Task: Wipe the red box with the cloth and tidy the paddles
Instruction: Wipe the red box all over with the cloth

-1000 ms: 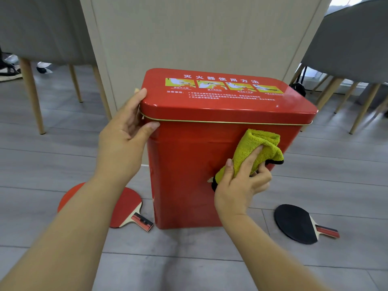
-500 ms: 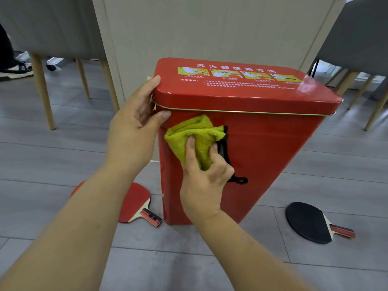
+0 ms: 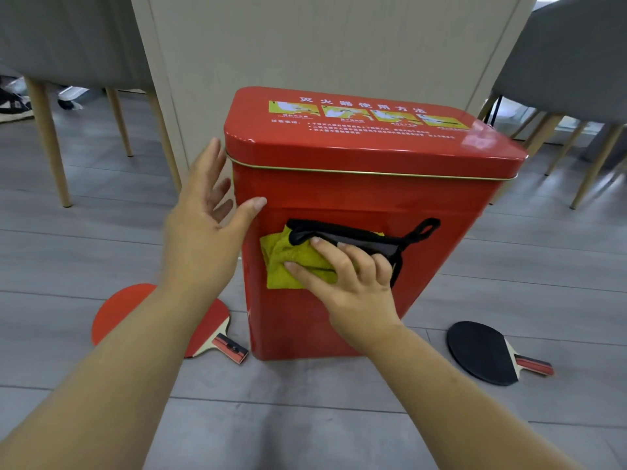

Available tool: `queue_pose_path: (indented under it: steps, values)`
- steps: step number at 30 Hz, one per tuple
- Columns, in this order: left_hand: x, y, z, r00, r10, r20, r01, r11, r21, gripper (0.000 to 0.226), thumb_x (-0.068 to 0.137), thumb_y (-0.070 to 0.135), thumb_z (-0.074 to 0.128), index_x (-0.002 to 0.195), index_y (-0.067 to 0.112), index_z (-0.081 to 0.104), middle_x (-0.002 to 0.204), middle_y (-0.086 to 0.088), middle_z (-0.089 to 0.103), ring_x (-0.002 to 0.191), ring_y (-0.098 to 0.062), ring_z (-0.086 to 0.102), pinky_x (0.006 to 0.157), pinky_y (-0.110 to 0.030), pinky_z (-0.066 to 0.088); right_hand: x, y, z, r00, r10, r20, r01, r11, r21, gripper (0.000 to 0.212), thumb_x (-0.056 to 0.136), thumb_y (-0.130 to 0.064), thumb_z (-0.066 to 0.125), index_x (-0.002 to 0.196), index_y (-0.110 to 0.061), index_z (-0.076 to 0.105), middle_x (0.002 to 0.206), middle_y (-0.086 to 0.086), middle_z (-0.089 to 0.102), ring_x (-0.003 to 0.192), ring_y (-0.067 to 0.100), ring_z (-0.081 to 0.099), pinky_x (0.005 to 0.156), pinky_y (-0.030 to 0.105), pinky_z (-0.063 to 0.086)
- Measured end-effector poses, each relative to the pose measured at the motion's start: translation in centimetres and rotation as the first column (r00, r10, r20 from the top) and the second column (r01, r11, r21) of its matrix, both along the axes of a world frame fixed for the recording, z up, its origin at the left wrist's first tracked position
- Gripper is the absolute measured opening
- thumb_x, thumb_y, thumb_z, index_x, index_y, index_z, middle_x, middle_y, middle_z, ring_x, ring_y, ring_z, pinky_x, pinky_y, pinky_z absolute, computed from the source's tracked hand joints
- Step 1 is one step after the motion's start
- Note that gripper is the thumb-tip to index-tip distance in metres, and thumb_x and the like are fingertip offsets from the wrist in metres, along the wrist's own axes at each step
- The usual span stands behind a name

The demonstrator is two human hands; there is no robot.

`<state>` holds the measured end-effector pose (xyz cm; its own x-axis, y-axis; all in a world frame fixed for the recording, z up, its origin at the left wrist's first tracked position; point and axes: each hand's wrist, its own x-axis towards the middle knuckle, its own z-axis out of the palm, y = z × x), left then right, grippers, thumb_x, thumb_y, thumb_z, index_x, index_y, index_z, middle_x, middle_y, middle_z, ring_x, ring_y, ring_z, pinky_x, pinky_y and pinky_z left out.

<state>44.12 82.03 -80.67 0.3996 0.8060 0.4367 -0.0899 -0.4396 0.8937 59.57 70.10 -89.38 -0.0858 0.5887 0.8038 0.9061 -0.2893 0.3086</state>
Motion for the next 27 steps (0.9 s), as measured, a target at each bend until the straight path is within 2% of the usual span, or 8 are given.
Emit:
queue_pose_path:
  steps: [4,7,9,14,17,20,23,27]
  values:
    - [-0.1,-0.4,-2.2,0.990,0.076,-0.116,-0.089,0.990,-0.109,0.073,0.081,0.025,0.071,0.143,0.027,0.033,0.139,0.009,0.047,0.122,-0.011,0.052,0.099,-0.036,0.048,2.5,-2.1,0.4,0.998,-0.023,0.053,0.022,1.000,0.019,0.048,0.091,-0.014,0.041,0.119,-0.049,0.059,0.133,-0.008,0.041,0.111,0.020,0.042,0.088,0.039,0.032]
    - [0.2,-1.1,-2.9,0.982,0.078,-0.174,-0.101,0.987,-0.124,0.062,0.082,0.026,0.070,0.137,0.028,0.042,0.131,0.010,0.054,0.116,-0.004,0.054,0.083,-0.013,0.046,4.6,-3.8,0.5,0.996,-0.065,0.065,0.061,0.995,0.073,0.051,0.092,-0.013,0.048,0.125,-0.051,0.054,0.134,-0.006,0.039,0.111,0.021,0.042,0.087,0.040,0.035]
    - [0.5,-1.3,-3.1,0.975,0.111,-0.193,-0.137,0.983,-0.126,0.056,0.083,0.028,0.069,0.134,0.029,0.046,0.128,0.010,0.056,0.112,-0.001,0.053,0.075,-0.006,0.041,6.2,-5.0,0.4,0.993,-0.112,0.045,0.107,0.987,0.118,0.059,0.088,-0.007,0.052,0.129,-0.050,0.050,0.133,-0.003,0.037,0.111,0.022,0.040,0.087,0.040,0.035]
    - [0.9,-1.6,-3.1,0.954,0.201,-0.221,-0.234,0.963,-0.134,0.051,0.081,0.033,0.070,0.128,0.031,0.051,0.116,0.015,0.058,0.103,0.003,0.053,0.065,0.003,0.036,8.2,-7.2,-0.6,0.959,-0.178,-0.222,0.218,0.960,0.174,0.063,0.076,0.006,0.057,0.124,-0.034,0.046,0.133,0.009,0.028,0.110,0.031,0.034,0.094,0.046,0.037]
    - [0.8,-1.6,-3.1,0.944,0.224,-0.242,-0.258,0.959,-0.117,0.051,0.079,0.035,0.072,0.126,0.031,0.053,0.110,0.015,0.060,0.101,0.000,0.057,0.069,-0.001,0.037,7.6,-7.1,-1.5,0.863,-0.134,-0.486,0.250,0.951,0.180,0.070,0.073,0.015,0.051,0.126,-0.029,0.038,0.134,0.011,0.022,0.113,0.035,0.029,0.095,0.054,0.039]
    - [0.7,-1.3,-3.2,0.943,0.224,-0.245,-0.258,0.959,-0.119,0.052,0.077,0.035,0.073,0.125,0.030,0.055,0.108,0.014,0.062,0.102,-0.003,0.059,0.076,-0.008,0.040,6.5,-6.5,-2.3,0.737,-0.092,-0.670,0.277,0.945,0.174,0.077,0.074,0.013,0.060,0.129,-0.030,0.027,0.135,0.007,0.016,0.117,0.035,0.024,0.094,0.053,0.042]
    - [0.6,-1.1,-3.4,0.945,0.214,-0.246,-0.247,0.963,-0.112,0.050,0.076,0.035,0.074,0.123,0.032,0.056,0.108,0.013,0.064,0.102,-0.003,0.061,0.083,-0.015,0.045,5.3,-5.7,-2.6,0.658,-0.059,-0.750,0.301,0.934,0.191,0.073,0.078,0.003,0.066,0.129,-0.030,0.024,0.132,0.002,0.014,0.117,0.031,0.023,0.089,0.045,0.042]
    - [0.4,-0.8,-3.3,0.947,0.199,-0.252,-0.233,0.966,-0.114,0.044,0.075,0.035,0.075,0.114,0.040,0.055,0.102,0.017,0.065,0.100,-0.002,0.062,0.087,-0.022,0.048,3.8,-4.5,-3.0,0.596,-0.052,-0.801,0.302,0.939,0.164,0.070,0.083,-0.004,0.065,0.130,-0.028,0.019,0.132,0.006,0.012,0.118,0.040,0.027,0.085,0.035,0.034]
